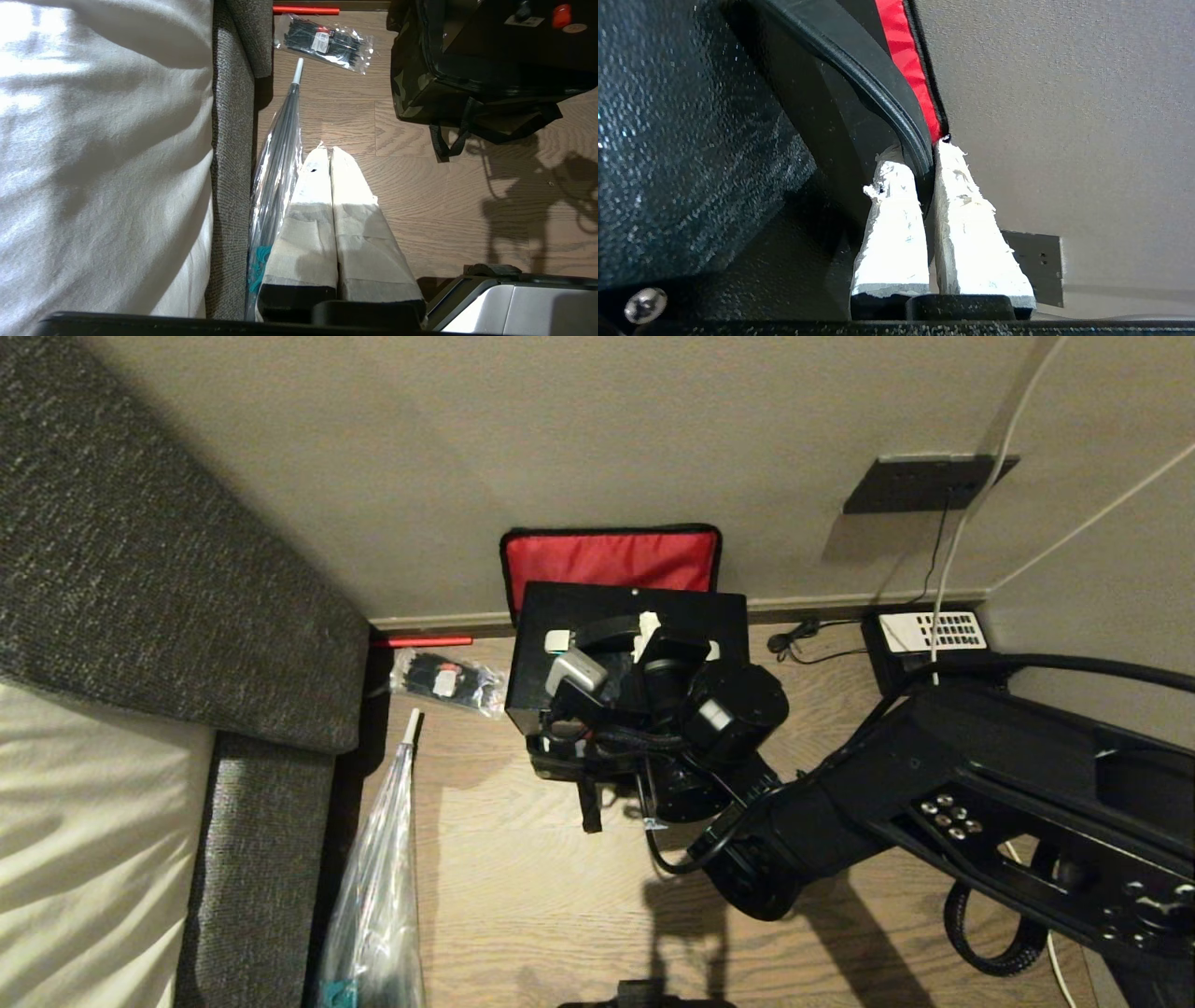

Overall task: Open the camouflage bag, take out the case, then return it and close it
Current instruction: Place the black box back

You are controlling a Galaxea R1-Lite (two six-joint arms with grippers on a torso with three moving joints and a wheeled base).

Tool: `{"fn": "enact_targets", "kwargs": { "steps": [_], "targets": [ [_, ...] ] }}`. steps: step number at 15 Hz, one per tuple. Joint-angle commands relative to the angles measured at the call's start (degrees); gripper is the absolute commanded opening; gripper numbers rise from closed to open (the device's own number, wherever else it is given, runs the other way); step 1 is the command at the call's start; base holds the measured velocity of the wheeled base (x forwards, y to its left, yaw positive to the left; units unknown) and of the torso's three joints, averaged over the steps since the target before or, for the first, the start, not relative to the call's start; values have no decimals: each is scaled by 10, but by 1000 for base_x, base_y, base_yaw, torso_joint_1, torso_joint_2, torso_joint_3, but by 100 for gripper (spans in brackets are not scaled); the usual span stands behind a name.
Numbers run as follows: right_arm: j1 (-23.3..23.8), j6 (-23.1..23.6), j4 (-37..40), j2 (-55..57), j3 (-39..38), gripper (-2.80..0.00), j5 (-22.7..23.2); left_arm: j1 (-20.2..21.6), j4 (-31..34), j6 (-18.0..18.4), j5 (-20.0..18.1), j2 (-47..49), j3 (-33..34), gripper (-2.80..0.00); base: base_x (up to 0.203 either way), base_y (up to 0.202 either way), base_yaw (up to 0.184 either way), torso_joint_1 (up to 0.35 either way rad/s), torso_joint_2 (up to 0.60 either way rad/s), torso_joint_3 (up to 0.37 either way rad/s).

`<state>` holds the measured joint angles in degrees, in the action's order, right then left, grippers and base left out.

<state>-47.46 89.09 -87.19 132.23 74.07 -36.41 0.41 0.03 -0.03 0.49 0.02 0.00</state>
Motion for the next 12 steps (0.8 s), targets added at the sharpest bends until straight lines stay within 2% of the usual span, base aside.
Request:
{"fn": "enact_targets", "kwargs": {
  "steps": [1,9,12],
  "targets": [
    [1,3,-5,27,20,-280,-2,0,0,-1,0,0,1,-280,0,0,0,0,0,0],
    [2,-1,-5,52,58,-280,1,0,0,-1,0,0,1,-280,0,0,0,0,0,0],
    [3,-20,-3,59,67,-280,3,0,0,-1,0,0,1,-280,0,0,0,0,0,0]
  ]
}}
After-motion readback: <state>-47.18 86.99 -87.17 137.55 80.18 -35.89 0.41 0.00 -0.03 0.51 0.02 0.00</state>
